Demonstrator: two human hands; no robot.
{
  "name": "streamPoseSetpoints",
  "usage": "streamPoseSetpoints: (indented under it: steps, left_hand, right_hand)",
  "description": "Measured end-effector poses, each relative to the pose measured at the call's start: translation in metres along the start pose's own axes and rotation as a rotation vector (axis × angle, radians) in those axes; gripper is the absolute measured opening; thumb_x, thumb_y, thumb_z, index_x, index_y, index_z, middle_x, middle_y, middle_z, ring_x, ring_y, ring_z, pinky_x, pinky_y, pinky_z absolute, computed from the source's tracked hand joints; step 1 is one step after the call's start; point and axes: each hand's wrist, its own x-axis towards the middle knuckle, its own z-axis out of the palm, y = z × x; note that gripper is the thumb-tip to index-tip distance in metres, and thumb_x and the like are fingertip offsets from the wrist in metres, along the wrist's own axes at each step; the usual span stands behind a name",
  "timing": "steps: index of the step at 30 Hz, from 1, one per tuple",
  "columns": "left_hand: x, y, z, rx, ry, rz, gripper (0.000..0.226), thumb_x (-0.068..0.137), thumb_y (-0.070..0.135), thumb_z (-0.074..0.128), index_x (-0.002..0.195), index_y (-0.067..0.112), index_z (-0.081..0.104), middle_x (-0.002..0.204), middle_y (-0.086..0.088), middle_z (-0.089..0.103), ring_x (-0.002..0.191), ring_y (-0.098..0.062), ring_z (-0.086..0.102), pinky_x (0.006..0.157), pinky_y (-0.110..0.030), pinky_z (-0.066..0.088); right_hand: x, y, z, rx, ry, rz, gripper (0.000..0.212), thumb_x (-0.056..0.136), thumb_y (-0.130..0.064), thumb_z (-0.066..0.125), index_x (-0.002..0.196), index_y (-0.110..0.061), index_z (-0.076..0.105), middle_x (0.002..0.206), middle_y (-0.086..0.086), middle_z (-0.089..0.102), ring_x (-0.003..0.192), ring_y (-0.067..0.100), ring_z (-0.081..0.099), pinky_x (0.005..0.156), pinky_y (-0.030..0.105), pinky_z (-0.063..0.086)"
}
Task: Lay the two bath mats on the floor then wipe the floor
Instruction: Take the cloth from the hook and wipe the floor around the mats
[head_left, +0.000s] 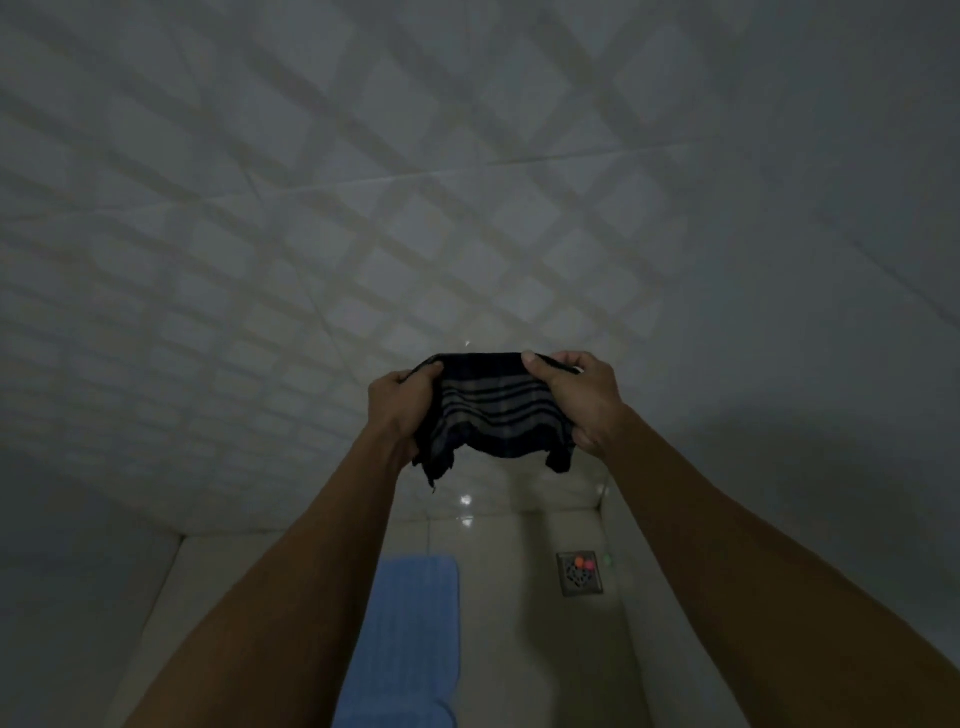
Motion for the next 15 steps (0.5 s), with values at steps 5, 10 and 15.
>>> streamPoseSetpoints:
  steps: [5,10,15]
  left_hand:
    - [0.016,-0.056,-0.02,0.152,-0.126,-0.174,0.037,0.074,0.005,0.086,0.103,-0.011,0.07,0.093,-0.022,0.074,0.073,-0.034,0.074,0.062,-0.036,0.062]
    - [0.054,-0.115,-0.038,0.52,-0.06,-0.038,0.031,0.095,0.017,0.066,0.117,-0.006,0.064,0.112,-0.017,0.069,0.099,-0.034,0.068,0.088,-0.04,0.057]
    - [0.096,-0.179,-0.048,0.623,-0.111,-0.002,0.037,0.106,0.028,0.043,0.133,0.003,0.046,0.13,-0.017,0.057,0.11,-0.029,0.056,0.084,-0.03,0.041]
  right_hand:
    - [0.017,0.061,-0.014,-0.103,-0.238,0.188,0.042,0.068,0.008,0.081,0.108,0.012,0.067,0.101,0.027,0.071,0.087,0.041,0.072,0.077,0.048,0.06]
    - [0.034,0.131,-0.001,-0.569,-0.109,0.009,0.013,0.088,-0.007,0.068,0.1,-0.003,0.066,0.099,0.01,0.066,0.09,0.028,0.064,0.076,0.034,0.052]
    - [0.052,0.212,0.028,-0.626,-0.021,-0.059,0.019,0.1,-0.013,0.051,0.117,-0.014,0.058,0.112,0.003,0.057,0.102,0.021,0.057,0.081,0.032,0.047]
